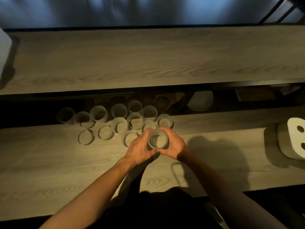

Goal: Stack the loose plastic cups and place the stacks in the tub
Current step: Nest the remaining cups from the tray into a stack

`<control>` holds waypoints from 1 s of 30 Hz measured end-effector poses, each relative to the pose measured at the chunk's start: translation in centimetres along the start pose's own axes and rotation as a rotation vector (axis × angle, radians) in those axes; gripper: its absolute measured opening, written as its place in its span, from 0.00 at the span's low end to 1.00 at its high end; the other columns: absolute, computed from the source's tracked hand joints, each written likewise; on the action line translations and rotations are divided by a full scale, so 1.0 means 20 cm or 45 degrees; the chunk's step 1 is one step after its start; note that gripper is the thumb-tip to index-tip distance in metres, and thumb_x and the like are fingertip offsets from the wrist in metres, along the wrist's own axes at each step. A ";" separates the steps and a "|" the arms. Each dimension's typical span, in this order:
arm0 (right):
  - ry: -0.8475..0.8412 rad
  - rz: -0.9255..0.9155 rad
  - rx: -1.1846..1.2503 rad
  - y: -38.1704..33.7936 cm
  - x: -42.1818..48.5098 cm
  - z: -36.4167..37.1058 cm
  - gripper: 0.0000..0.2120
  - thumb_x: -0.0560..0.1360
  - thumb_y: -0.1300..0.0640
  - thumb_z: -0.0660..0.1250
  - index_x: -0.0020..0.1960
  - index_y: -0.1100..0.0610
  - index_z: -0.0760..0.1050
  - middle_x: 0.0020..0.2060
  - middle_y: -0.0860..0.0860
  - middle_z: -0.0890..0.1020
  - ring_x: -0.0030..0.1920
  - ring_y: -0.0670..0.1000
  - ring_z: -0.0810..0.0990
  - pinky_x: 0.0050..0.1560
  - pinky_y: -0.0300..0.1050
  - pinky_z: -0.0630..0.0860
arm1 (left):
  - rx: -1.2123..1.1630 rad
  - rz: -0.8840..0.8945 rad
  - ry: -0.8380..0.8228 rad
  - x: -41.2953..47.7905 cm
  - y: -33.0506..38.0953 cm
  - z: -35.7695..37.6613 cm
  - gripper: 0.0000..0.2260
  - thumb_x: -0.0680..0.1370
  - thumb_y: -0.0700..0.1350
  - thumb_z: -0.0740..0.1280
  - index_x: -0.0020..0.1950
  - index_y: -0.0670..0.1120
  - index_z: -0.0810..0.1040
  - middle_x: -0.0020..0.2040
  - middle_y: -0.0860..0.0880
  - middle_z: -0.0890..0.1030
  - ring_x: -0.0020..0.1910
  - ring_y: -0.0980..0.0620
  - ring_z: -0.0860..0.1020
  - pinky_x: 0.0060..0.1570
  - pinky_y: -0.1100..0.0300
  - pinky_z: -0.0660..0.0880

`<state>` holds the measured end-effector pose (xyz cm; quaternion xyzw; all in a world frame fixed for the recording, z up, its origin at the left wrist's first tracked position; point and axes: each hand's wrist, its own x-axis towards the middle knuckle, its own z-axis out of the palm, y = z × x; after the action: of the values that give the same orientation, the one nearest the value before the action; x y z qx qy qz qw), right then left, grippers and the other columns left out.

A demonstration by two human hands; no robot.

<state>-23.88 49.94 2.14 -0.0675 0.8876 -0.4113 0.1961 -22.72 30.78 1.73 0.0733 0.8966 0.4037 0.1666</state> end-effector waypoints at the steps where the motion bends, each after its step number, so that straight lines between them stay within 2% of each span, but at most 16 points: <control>1: -0.005 -0.029 -0.014 -0.04 0.00 0.01 0.39 0.66 0.48 0.80 0.72 0.46 0.66 0.67 0.45 0.75 0.64 0.46 0.75 0.61 0.41 0.72 | -0.013 0.006 0.031 -0.03 0.00 -0.04 0.32 0.70 0.58 0.74 0.70 0.59 0.63 0.65 0.55 0.77 0.61 0.52 0.78 0.58 0.52 0.77; 3: -0.015 -0.090 -0.019 -0.13 0.01 0.02 0.38 0.67 0.49 0.80 0.72 0.46 0.66 0.65 0.44 0.74 0.62 0.43 0.74 0.58 0.35 0.70 | -0.027 0.015 0.108 -0.09 -0.02 -0.11 0.32 0.70 0.56 0.75 0.71 0.59 0.64 0.65 0.55 0.76 0.62 0.53 0.77 0.59 0.54 0.76; 7: -0.044 -0.240 -0.067 -0.30 0.07 0.12 0.39 0.67 0.46 0.79 0.72 0.43 0.65 0.67 0.43 0.74 0.65 0.42 0.73 0.63 0.42 0.74 | -0.025 -0.001 0.249 -0.20 -0.09 -0.25 0.32 0.70 0.55 0.75 0.69 0.60 0.64 0.63 0.57 0.76 0.60 0.56 0.77 0.59 0.54 0.77; 10: -0.061 -0.274 -0.073 -0.38 0.12 0.19 0.39 0.67 0.46 0.79 0.73 0.41 0.64 0.66 0.42 0.74 0.65 0.43 0.74 0.62 0.46 0.76 | -0.031 -0.049 0.288 -0.25 -0.14 -0.33 0.33 0.69 0.56 0.76 0.69 0.63 0.63 0.64 0.58 0.76 0.60 0.57 0.77 0.59 0.54 0.77; 13: -0.064 -0.262 -0.028 -0.45 0.15 0.25 0.39 0.67 0.50 0.80 0.72 0.42 0.65 0.64 0.42 0.75 0.63 0.43 0.75 0.61 0.44 0.76 | -0.050 -0.075 0.311 -0.27 -0.19 -0.38 0.34 0.70 0.56 0.77 0.70 0.62 0.63 0.64 0.59 0.75 0.60 0.58 0.76 0.59 0.54 0.77; 16: -0.090 -0.233 0.003 -0.46 0.18 0.30 0.40 0.66 0.51 0.81 0.72 0.42 0.64 0.64 0.41 0.75 0.62 0.42 0.75 0.61 0.42 0.76 | -0.076 -0.121 0.296 -0.26 -0.24 -0.38 0.36 0.70 0.54 0.78 0.72 0.62 0.62 0.65 0.58 0.75 0.61 0.58 0.76 0.60 0.51 0.78; 19: -0.118 -0.189 0.013 -0.44 0.20 0.34 0.42 0.66 0.53 0.81 0.73 0.42 0.63 0.65 0.43 0.76 0.64 0.43 0.75 0.64 0.48 0.77 | -0.097 -0.172 0.263 -0.25 -0.28 -0.36 0.39 0.69 0.54 0.79 0.73 0.62 0.60 0.65 0.58 0.74 0.61 0.58 0.74 0.62 0.53 0.76; 22: -0.123 -0.158 0.031 -0.43 0.23 0.35 0.42 0.66 0.54 0.81 0.73 0.41 0.63 0.65 0.43 0.76 0.65 0.44 0.75 0.64 0.51 0.78 | -0.116 -0.200 0.259 -0.22 -0.30 -0.37 0.40 0.69 0.55 0.79 0.73 0.63 0.58 0.66 0.56 0.74 0.61 0.57 0.73 0.59 0.56 0.75; 26: -0.151 -0.161 0.029 -0.43 0.26 0.37 0.41 0.66 0.54 0.81 0.73 0.44 0.64 0.65 0.44 0.77 0.65 0.44 0.76 0.64 0.47 0.77 | -0.102 -0.213 0.250 -0.21 -0.33 -0.38 0.39 0.69 0.56 0.78 0.72 0.63 0.59 0.66 0.55 0.75 0.62 0.54 0.75 0.60 0.53 0.76; 30: -0.189 -0.140 0.000 -0.40 0.26 0.42 0.42 0.67 0.53 0.81 0.74 0.47 0.64 0.66 0.46 0.76 0.65 0.44 0.74 0.63 0.43 0.74 | -0.098 -0.254 0.217 -0.23 -0.37 -0.34 0.37 0.70 0.54 0.78 0.72 0.60 0.60 0.65 0.55 0.75 0.61 0.54 0.76 0.59 0.54 0.76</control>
<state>-25.65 37.37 1.83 -0.1465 0.8655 -0.4154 0.2386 -20.87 19.87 1.62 -0.0570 0.8943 0.4238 0.1317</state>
